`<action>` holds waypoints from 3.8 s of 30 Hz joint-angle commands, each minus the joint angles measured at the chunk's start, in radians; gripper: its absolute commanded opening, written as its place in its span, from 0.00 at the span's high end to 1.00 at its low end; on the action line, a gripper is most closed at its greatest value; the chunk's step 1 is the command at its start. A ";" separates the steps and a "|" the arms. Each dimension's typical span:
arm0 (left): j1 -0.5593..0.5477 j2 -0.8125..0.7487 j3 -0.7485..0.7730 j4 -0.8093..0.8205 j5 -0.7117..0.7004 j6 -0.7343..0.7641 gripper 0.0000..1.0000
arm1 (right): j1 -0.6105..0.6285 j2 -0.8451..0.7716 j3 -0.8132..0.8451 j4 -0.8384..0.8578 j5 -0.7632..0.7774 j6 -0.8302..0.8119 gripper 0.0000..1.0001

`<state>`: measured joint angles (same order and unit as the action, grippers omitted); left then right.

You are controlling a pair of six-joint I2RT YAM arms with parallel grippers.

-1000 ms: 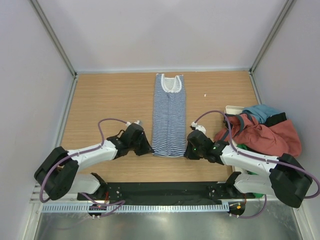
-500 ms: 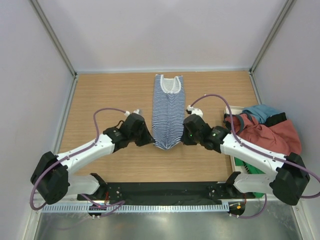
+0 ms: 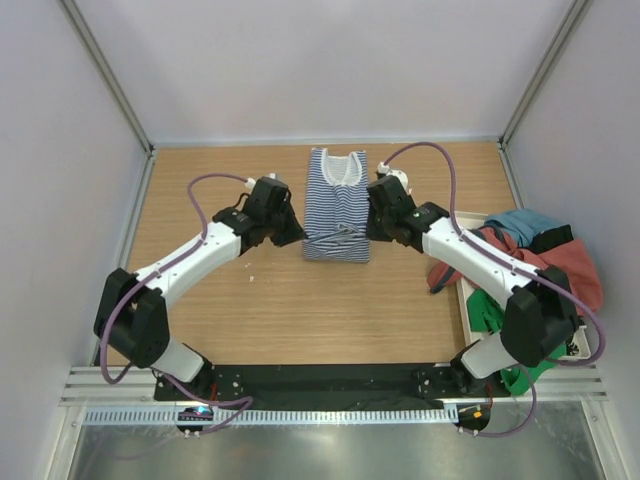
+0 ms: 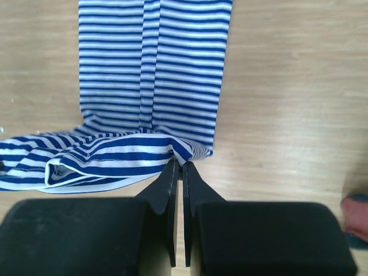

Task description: Fold and stack the tank tops

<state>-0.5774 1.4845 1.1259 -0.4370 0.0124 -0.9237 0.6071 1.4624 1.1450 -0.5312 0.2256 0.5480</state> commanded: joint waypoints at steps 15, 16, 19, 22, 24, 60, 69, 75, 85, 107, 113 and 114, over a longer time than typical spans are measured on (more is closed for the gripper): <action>0.094 0.302 0.359 -0.055 0.075 0.069 1.00 | -0.139 0.282 0.327 -0.009 -0.074 -0.091 0.97; 0.096 0.312 0.377 -0.055 0.077 0.069 1.00 | -0.141 0.294 0.335 -0.009 -0.074 -0.094 0.97; 0.105 0.349 0.409 -0.058 0.081 0.071 1.00 | -0.153 0.331 0.367 -0.013 -0.080 -0.099 0.97; 0.116 0.378 0.432 -0.060 0.090 0.071 1.00 | -0.162 0.369 0.398 -0.016 -0.083 -0.108 0.96; 0.122 0.393 0.446 -0.062 0.093 0.074 1.00 | -0.168 0.386 0.420 -0.019 -0.081 -0.114 0.97; 0.183 0.750 0.759 -0.071 0.139 0.092 1.00 | -0.264 0.707 0.674 0.028 -0.132 -0.120 0.95; 0.189 0.754 0.753 -0.068 0.152 0.103 0.89 | -0.268 0.685 0.639 0.053 -0.111 -0.108 0.77; 0.189 0.689 0.710 -0.078 0.143 0.129 0.52 | -0.268 0.575 0.529 0.105 -0.097 -0.105 0.38; 0.140 0.278 0.220 0.099 0.106 0.102 0.42 | -0.270 0.242 0.098 0.287 -0.271 -0.079 0.37; 0.056 0.442 0.158 0.144 0.143 0.094 0.49 | -0.270 0.345 -0.050 0.356 -0.394 -0.071 0.49; 0.054 0.493 0.170 0.158 0.141 0.106 0.74 | -0.268 0.391 -0.041 0.358 -0.400 -0.082 0.79; 0.056 0.494 0.170 0.156 0.136 0.111 0.82 | -0.270 0.391 -0.039 0.353 -0.411 -0.085 0.85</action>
<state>-0.5179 1.9659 1.2762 -0.3187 0.1558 -0.8330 0.3428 1.8400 1.0828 -0.2001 -0.1623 0.4686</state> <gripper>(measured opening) 0.239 0.206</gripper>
